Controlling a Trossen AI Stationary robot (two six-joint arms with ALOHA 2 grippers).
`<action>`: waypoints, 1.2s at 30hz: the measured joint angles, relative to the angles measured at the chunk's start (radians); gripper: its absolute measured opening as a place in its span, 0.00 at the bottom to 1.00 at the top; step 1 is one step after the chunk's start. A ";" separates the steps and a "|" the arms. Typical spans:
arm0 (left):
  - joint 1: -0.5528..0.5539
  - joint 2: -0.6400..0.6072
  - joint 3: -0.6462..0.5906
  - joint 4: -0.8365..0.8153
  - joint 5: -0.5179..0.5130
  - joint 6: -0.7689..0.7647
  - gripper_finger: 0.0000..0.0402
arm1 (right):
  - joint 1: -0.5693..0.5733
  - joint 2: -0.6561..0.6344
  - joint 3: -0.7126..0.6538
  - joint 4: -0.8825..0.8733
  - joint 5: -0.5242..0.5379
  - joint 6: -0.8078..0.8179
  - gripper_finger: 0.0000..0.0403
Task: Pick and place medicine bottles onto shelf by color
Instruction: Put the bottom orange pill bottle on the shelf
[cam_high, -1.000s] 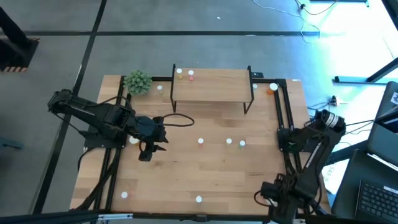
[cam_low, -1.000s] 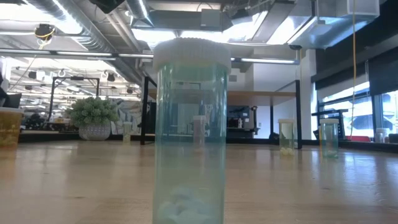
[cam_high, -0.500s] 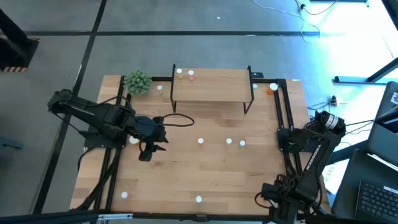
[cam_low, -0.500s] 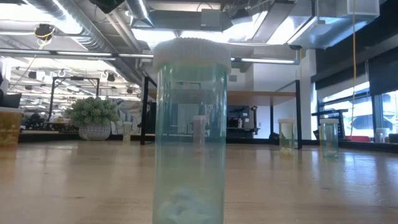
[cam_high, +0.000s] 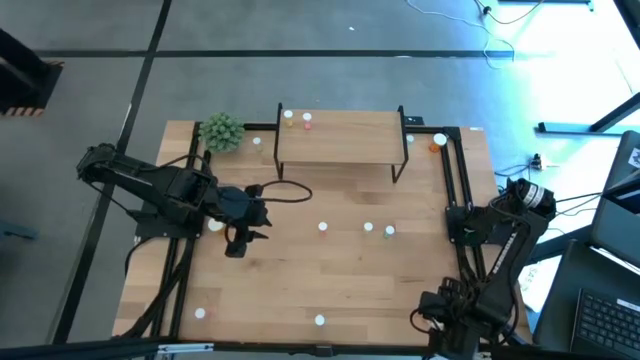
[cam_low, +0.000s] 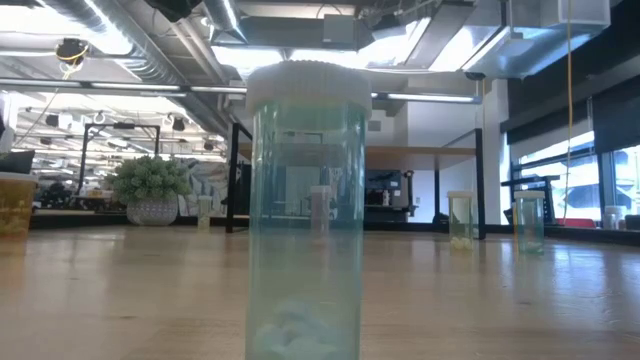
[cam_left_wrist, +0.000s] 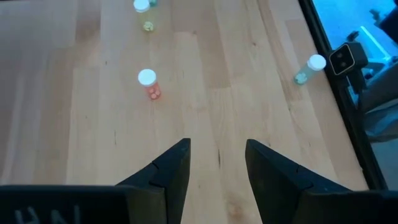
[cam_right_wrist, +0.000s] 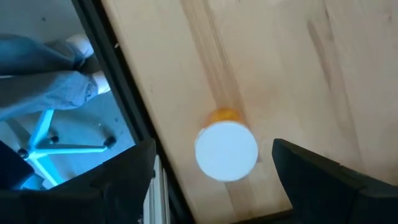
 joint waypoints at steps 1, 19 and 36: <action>0.000 0.000 0.000 0.000 0.000 0.000 0.37 | 0.008 0.000 0.000 0.001 0.000 0.000 0.81; 0.000 0.000 0.000 0.000 0.000 0.000 0.37 | 0.036 0.064 0.000 -0.013 -0.004 0.004 0.81; 0.000 0.000 0.000 0.007 0.000 0.000 0.37 | 0.036 0.105 0.000 -0.014 0.000 0.004 0.81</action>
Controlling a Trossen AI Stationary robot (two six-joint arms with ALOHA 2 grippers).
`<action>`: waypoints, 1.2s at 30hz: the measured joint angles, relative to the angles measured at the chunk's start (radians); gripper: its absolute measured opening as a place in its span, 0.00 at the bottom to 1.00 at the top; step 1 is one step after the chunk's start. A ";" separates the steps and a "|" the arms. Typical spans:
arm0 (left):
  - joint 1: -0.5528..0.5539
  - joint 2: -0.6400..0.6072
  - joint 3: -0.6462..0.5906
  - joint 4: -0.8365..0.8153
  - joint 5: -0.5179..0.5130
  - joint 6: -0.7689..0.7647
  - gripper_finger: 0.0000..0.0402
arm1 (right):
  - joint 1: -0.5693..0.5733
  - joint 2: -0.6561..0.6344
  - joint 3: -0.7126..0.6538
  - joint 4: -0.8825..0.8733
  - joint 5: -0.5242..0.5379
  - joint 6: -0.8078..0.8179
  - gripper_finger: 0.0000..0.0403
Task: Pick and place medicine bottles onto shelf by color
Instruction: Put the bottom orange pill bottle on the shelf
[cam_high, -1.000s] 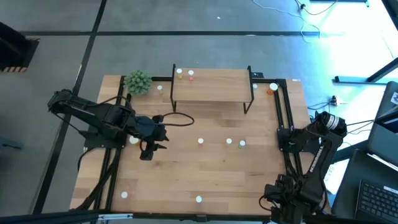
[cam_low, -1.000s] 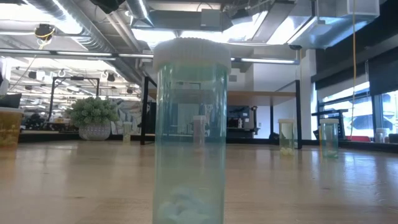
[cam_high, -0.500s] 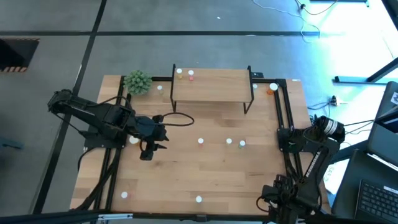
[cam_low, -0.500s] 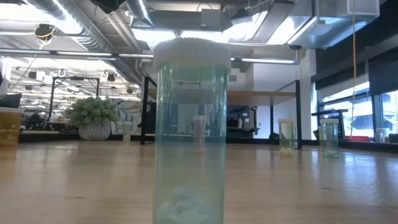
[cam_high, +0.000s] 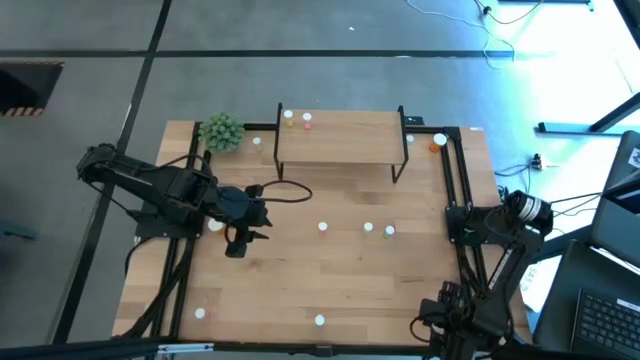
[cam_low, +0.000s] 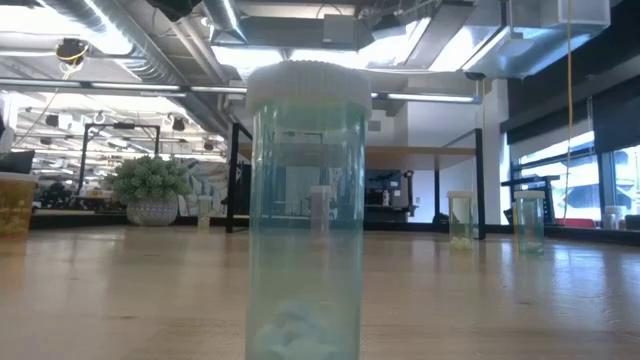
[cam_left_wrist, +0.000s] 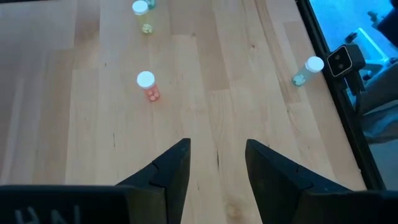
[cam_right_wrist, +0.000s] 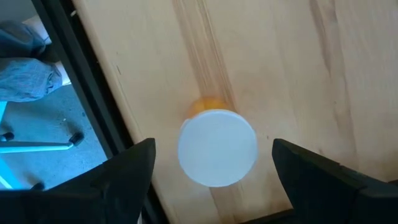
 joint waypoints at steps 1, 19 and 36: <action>0.000 0.000 0.000 0.000 0.000 0.000 0.37 | 0.000 0.003 0.000 0.004 0.000 0.000 0.81; 0.000 0.000 0.000 0.000 0.000 0.000 0.37 | 0.000 0.024 -0.055 0.055 0.000 -0.003 0.81; 0.000 0.000 0.000 0.000 0.000 0.000 0.37 | 0.000 0.025 -0.070 0.117 -0.024 -0.002 0.55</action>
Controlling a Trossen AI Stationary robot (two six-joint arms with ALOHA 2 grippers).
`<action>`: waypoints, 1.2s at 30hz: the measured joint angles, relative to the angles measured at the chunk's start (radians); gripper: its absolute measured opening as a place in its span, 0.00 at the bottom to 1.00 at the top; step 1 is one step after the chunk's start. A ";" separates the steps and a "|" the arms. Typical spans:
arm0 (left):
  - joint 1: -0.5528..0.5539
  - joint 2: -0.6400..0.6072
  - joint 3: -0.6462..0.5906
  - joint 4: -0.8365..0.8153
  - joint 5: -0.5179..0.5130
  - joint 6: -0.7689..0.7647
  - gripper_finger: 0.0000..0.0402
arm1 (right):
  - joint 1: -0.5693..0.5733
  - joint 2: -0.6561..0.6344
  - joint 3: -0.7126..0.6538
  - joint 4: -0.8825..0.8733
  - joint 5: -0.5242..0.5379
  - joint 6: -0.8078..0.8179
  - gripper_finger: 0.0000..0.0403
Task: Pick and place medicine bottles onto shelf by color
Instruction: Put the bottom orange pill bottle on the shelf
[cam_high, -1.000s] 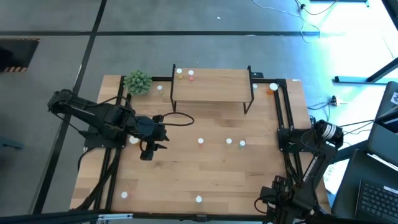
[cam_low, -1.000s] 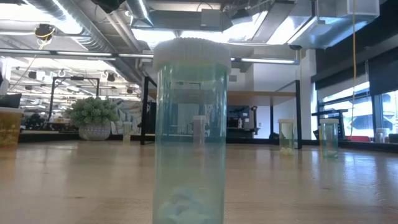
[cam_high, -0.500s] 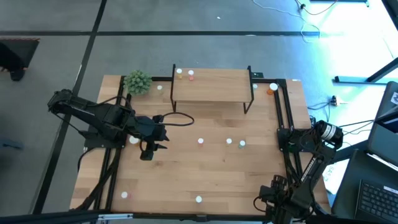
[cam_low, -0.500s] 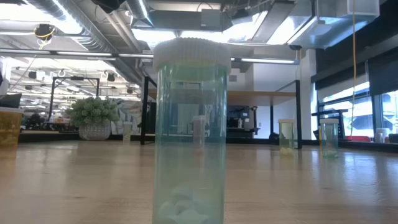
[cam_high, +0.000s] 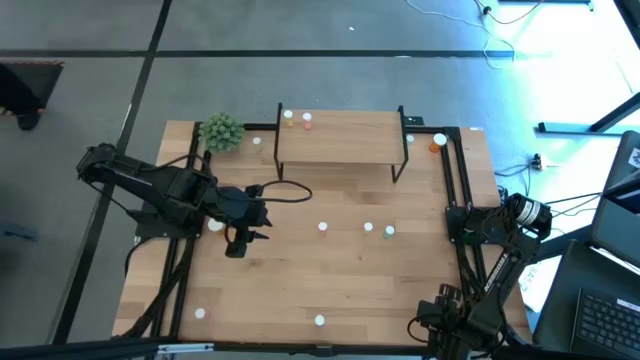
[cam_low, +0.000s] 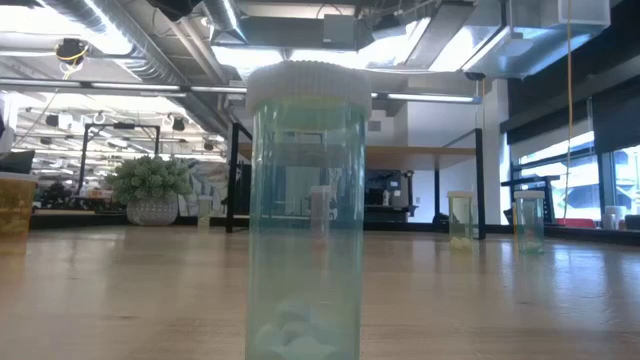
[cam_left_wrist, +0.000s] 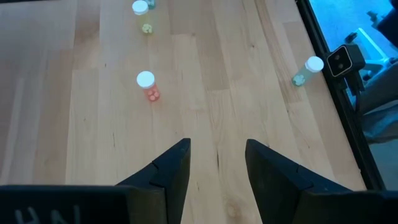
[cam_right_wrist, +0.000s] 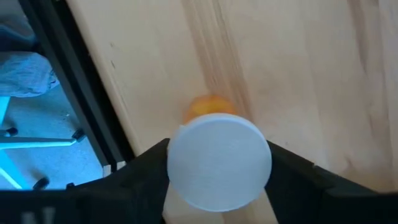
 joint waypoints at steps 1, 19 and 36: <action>0.000 0.000 0.000 0.000 0.000 0.000 0.37 | 0.000 0.000 0.000 0.004 0.000 0.000 0.53; 0.000 0.000 0.000 0.000 0.000 0.000 0.37 | -0.001 0.000 0.000 0.018 0.035 0.000 0.51; 0.000 0.000 0.000 0.117 0.000 0.000 0.37 | -0.013 -0.001 0.001 0.039 0.035 0.072 0.51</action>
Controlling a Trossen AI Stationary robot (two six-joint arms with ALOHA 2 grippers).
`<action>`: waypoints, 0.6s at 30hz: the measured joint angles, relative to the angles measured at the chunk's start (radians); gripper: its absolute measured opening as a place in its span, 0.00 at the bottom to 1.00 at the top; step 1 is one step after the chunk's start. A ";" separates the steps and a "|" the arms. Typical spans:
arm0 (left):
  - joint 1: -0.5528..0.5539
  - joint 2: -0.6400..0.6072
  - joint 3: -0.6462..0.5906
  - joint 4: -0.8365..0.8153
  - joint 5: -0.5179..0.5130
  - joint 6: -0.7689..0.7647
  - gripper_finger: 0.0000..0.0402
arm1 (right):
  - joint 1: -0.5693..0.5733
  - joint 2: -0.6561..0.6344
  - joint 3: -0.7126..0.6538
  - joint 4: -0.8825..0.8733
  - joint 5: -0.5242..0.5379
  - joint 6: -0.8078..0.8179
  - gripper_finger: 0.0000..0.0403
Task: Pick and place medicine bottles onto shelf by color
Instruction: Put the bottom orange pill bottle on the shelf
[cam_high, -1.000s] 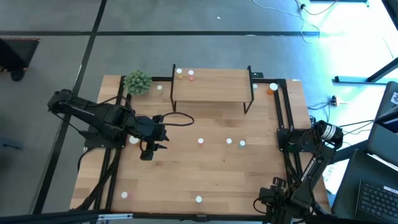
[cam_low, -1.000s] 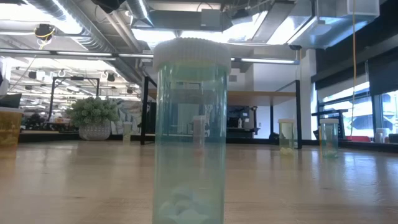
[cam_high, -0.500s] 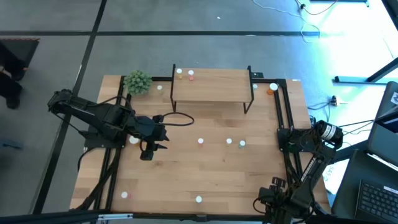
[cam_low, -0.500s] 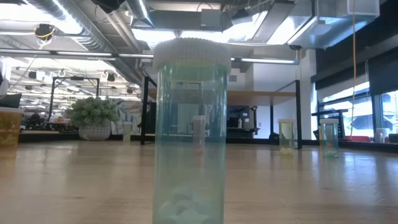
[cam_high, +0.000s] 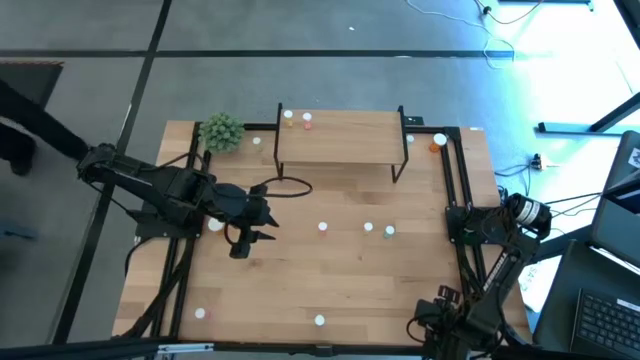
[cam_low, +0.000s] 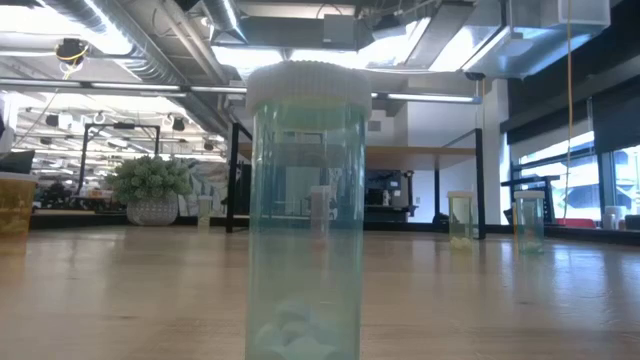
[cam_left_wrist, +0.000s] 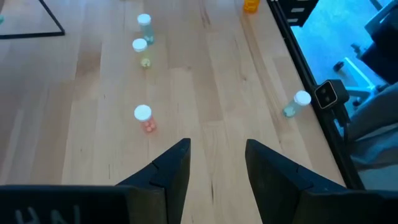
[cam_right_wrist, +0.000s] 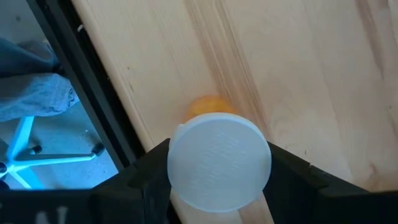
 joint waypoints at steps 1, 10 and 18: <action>0.000 0.000 0.000 0.000 0.000 0.000 0.37 | -0.003 -0.002 0.000 0.000 0.000 0.000 0.51; 0.000 0.000 0.000 0.000 0.000 0.000 0.37 | -0.039 -0.058 0.000 -0.006 0.013 0.010 0.51; 0.000 0.000 0.000 0.000 0.000 0.000 0.37 | -0.092 -0.130 0.055 -0.090 0.008 0.011 0.51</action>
